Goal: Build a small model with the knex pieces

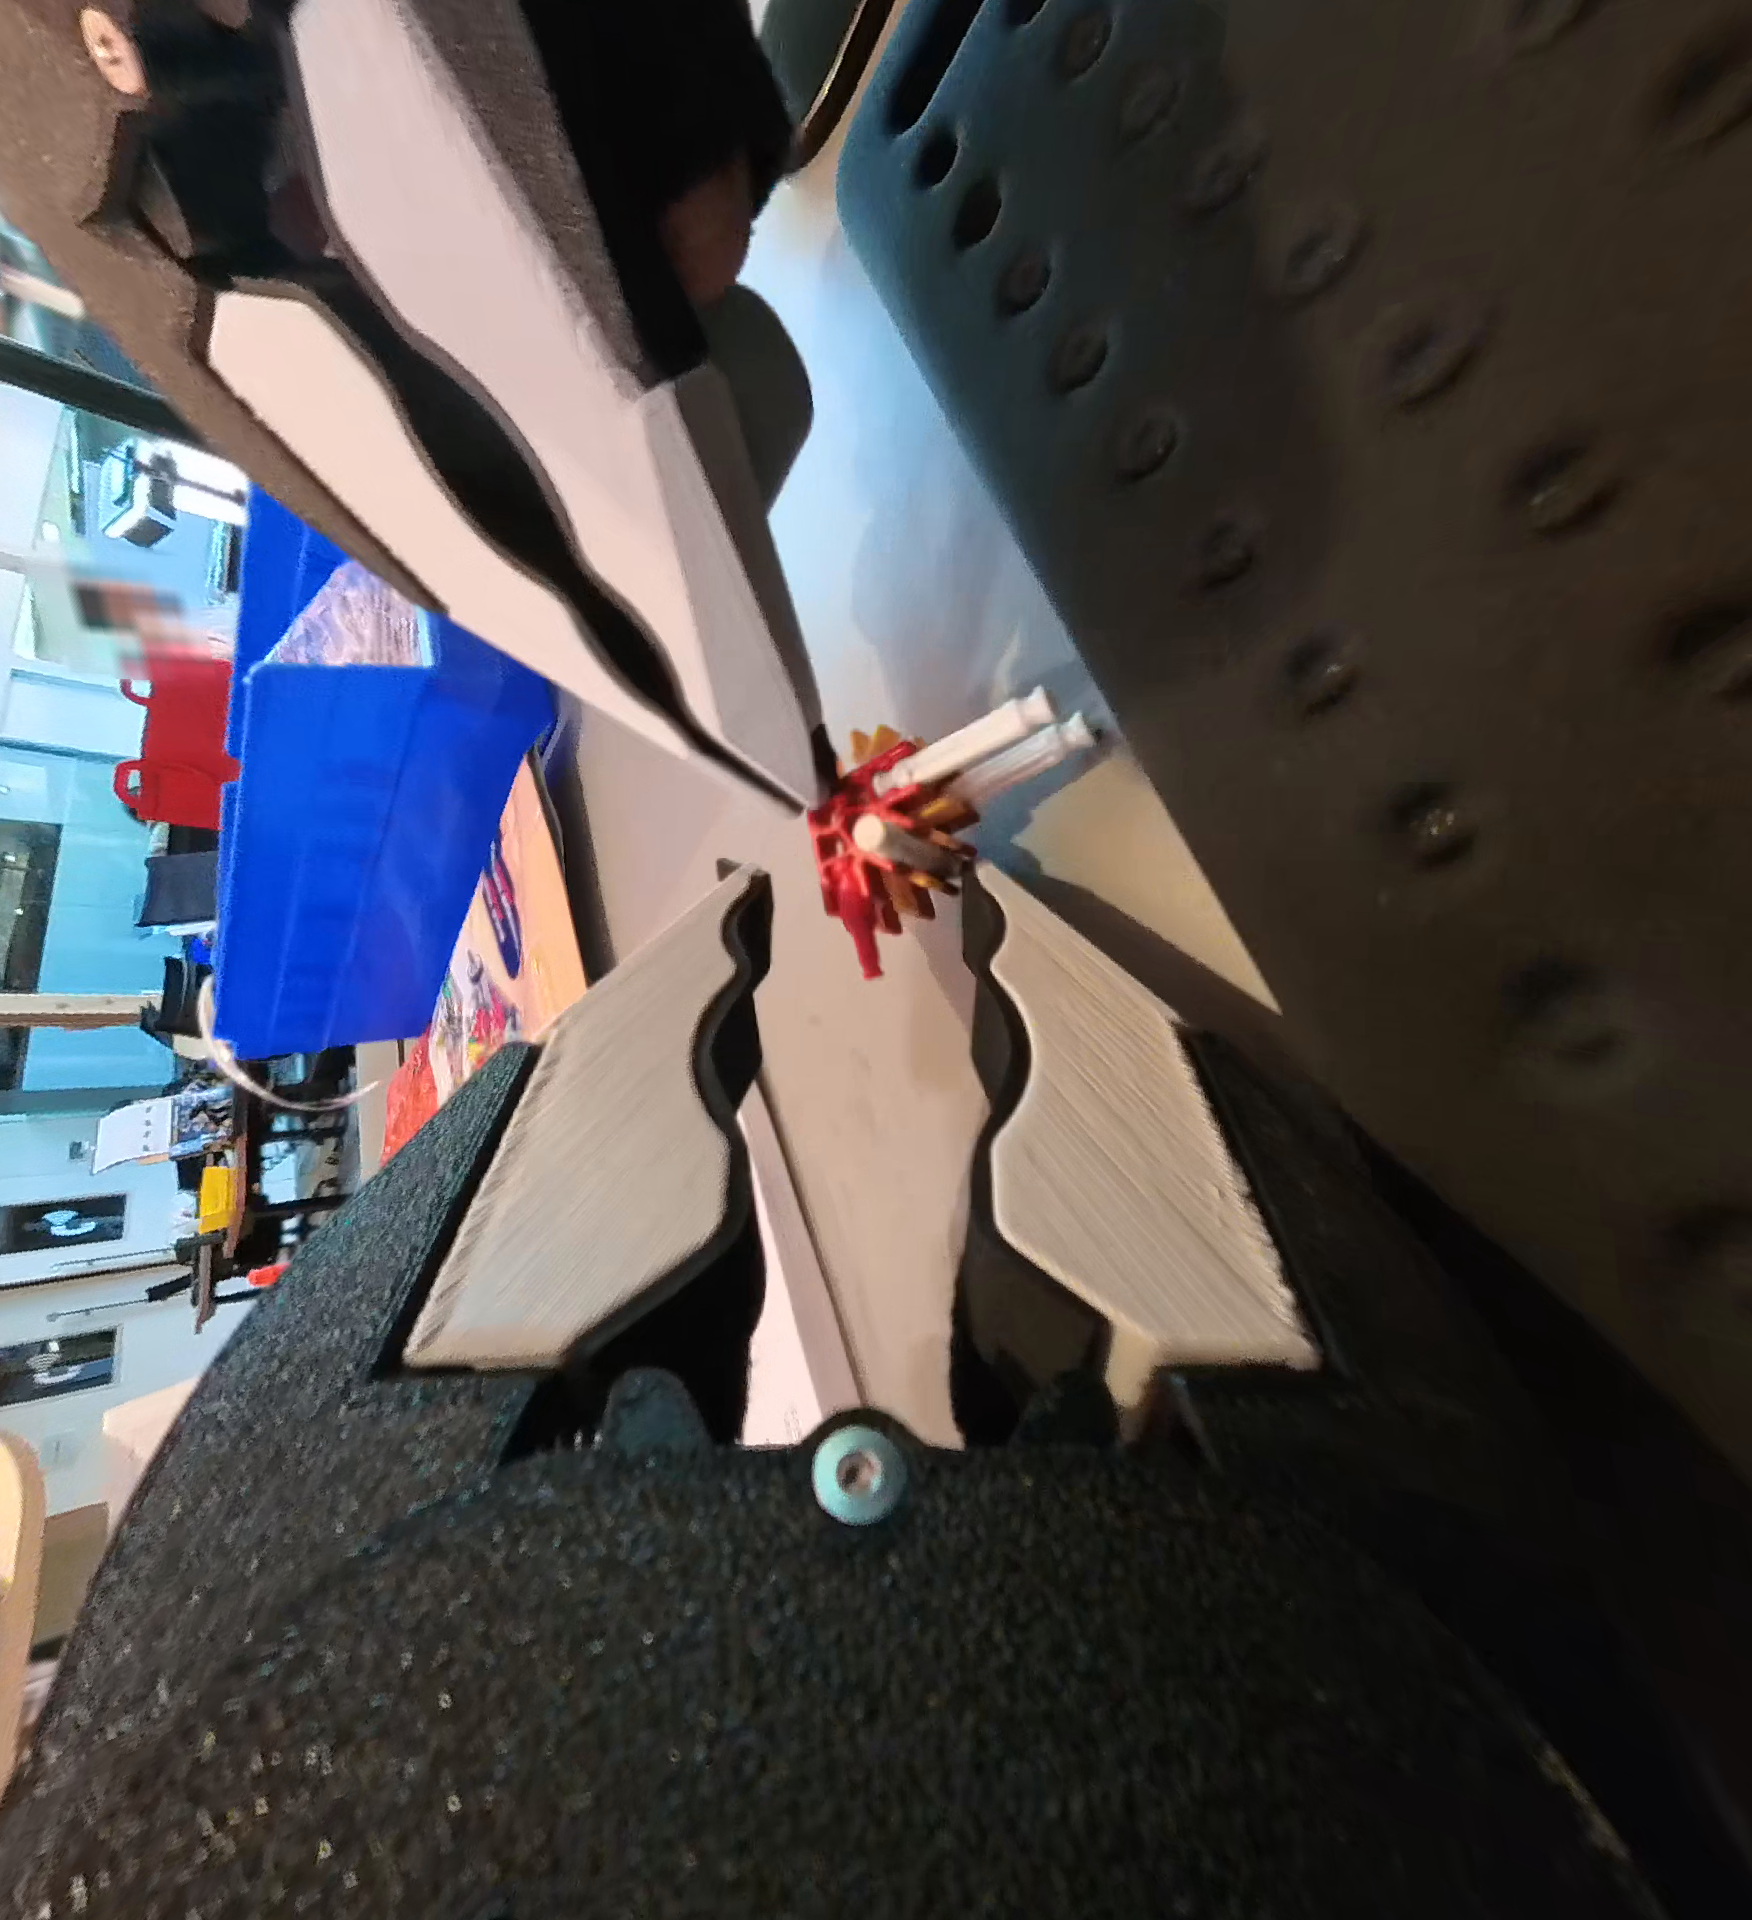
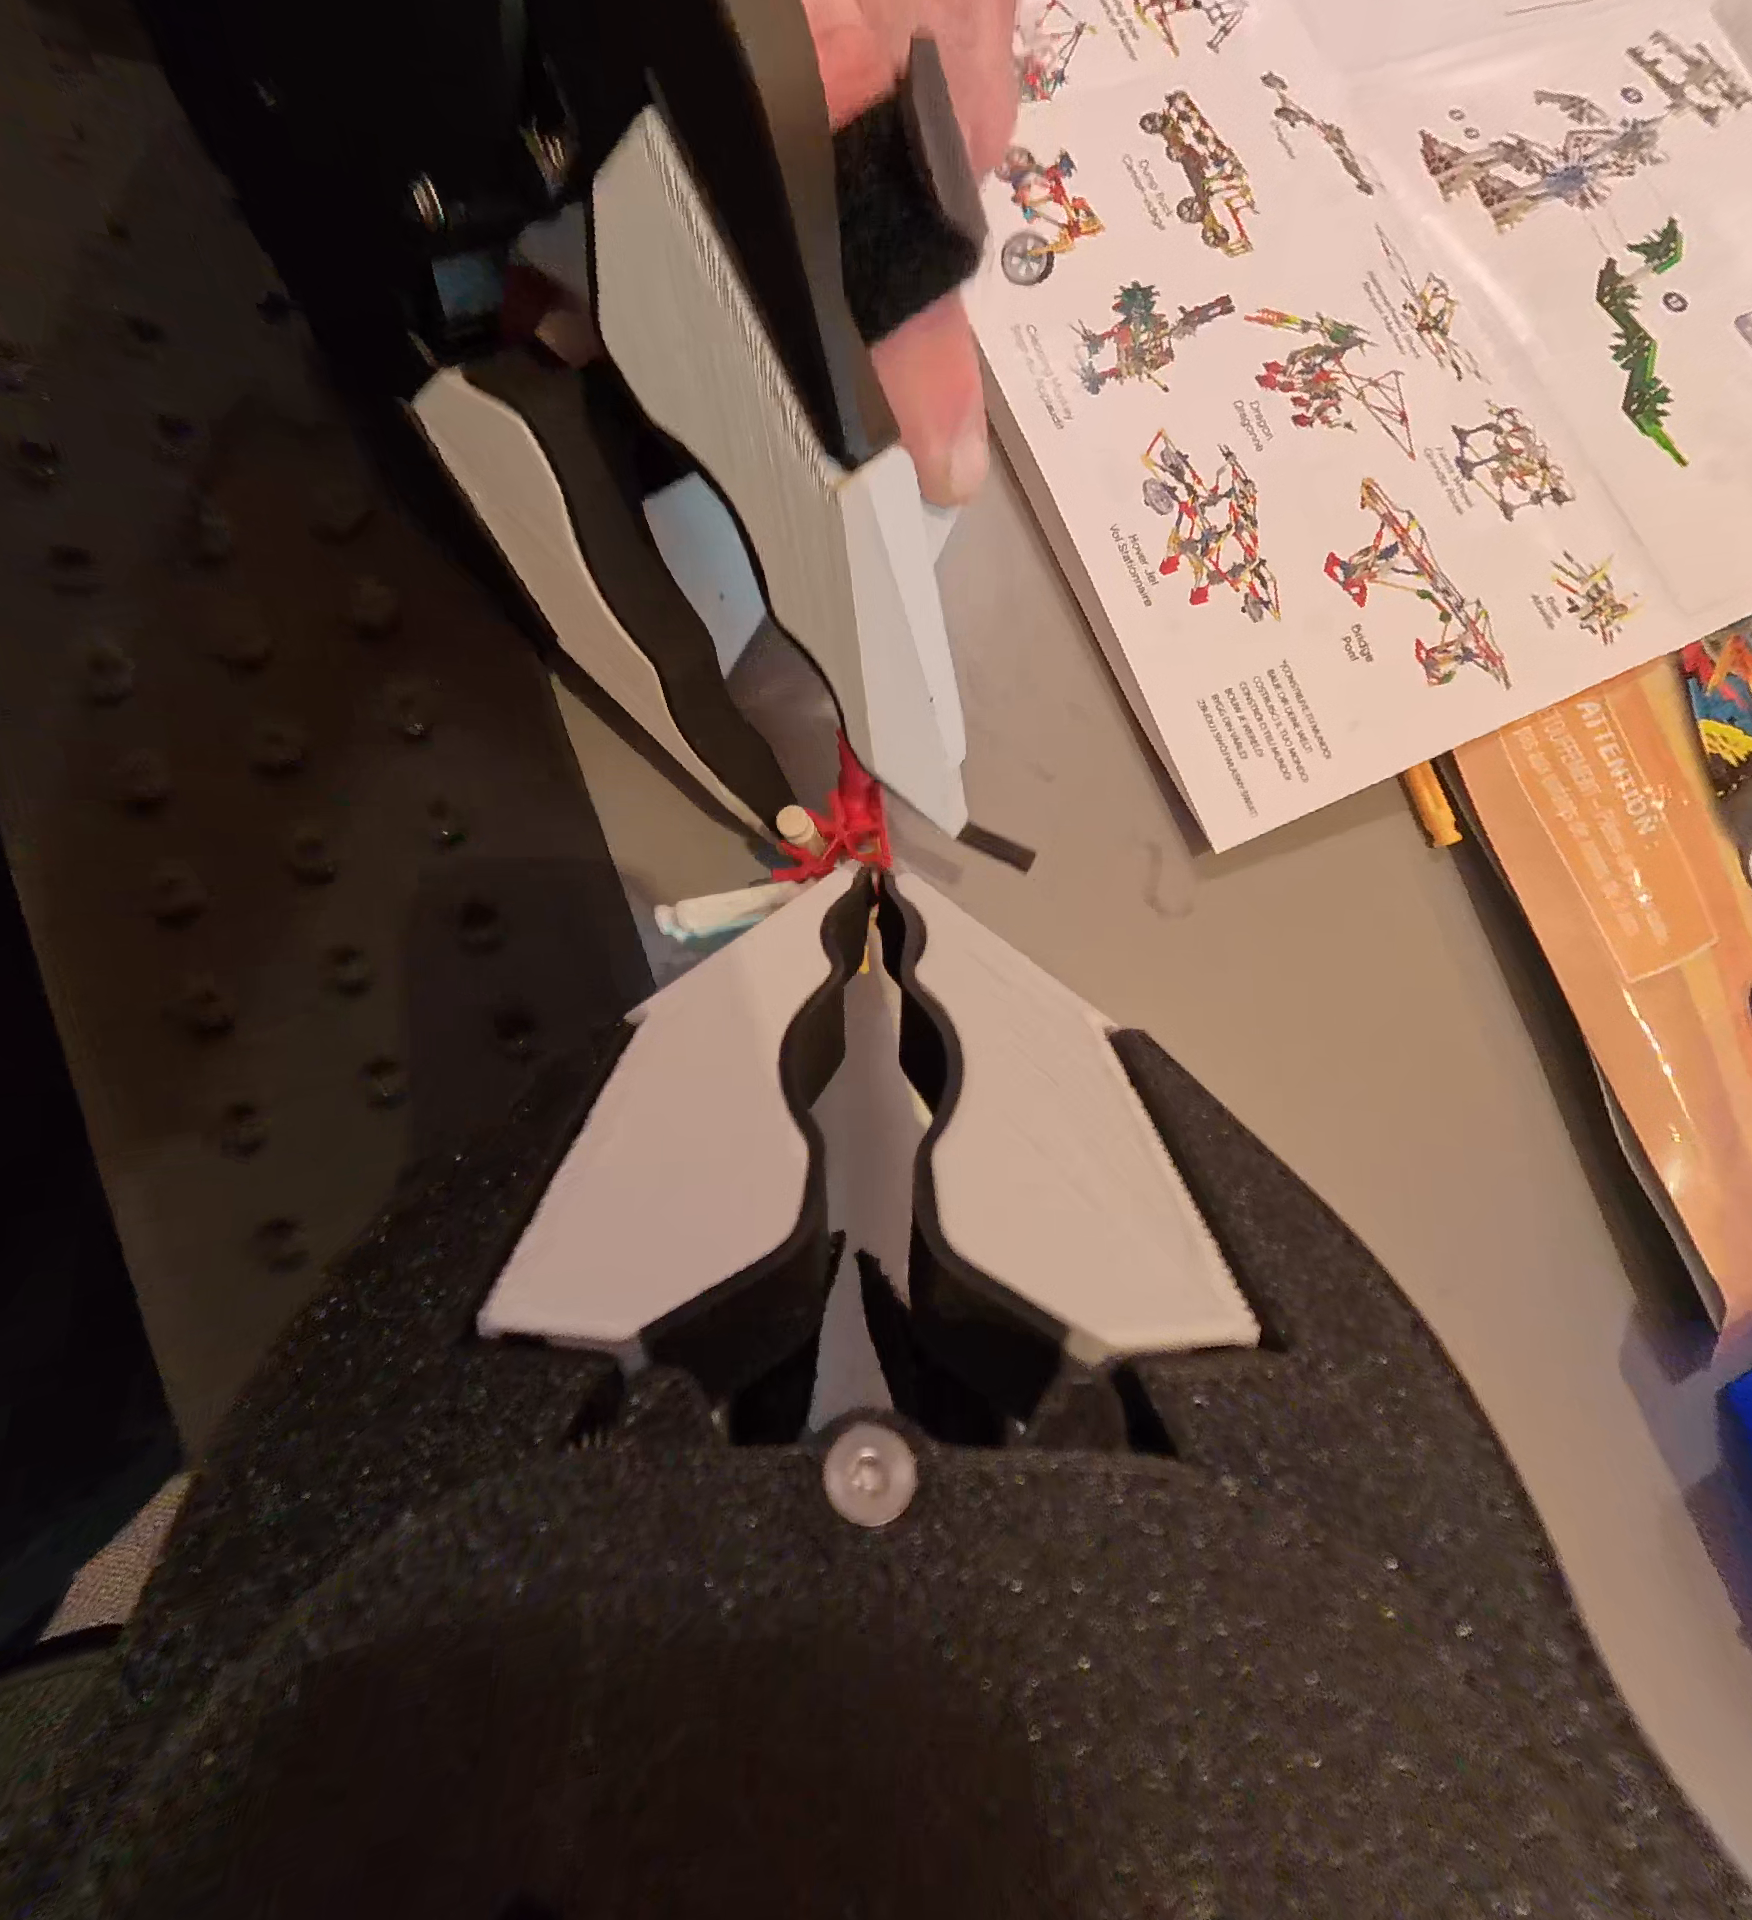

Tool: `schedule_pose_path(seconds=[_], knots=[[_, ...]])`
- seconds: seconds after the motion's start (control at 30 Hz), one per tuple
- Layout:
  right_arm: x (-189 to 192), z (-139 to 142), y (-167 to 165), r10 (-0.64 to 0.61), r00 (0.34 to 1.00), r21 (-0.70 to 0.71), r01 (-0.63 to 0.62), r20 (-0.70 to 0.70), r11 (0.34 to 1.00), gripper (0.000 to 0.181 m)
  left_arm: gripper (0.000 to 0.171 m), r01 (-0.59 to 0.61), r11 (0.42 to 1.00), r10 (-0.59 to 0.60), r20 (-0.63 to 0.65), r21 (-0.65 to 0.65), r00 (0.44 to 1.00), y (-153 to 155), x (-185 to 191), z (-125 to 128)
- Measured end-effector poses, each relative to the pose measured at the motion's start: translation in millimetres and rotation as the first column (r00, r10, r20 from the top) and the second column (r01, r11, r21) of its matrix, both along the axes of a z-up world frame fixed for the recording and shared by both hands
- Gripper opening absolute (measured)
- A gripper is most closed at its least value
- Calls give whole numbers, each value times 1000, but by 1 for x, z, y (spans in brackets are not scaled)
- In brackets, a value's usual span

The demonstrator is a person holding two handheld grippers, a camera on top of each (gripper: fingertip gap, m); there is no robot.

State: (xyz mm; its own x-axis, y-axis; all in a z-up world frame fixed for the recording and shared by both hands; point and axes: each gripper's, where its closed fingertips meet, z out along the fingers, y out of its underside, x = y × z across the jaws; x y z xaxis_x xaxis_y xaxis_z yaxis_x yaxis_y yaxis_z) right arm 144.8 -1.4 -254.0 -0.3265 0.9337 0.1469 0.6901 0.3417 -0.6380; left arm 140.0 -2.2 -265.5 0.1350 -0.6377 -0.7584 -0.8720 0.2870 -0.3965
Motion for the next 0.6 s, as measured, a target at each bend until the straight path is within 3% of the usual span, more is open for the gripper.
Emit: schedule_pose_path(seconds=[0.37,0.6], knots=[[-10,6,-5,4,1000,-71,-6,-24,997,1,30,-20,999,21,-44,29,999,4,-11,0],[-19,12,-12,16,998,-150,-24,-54,988,1,46,-31,999,31,-10,41,999,8,-13,6]])
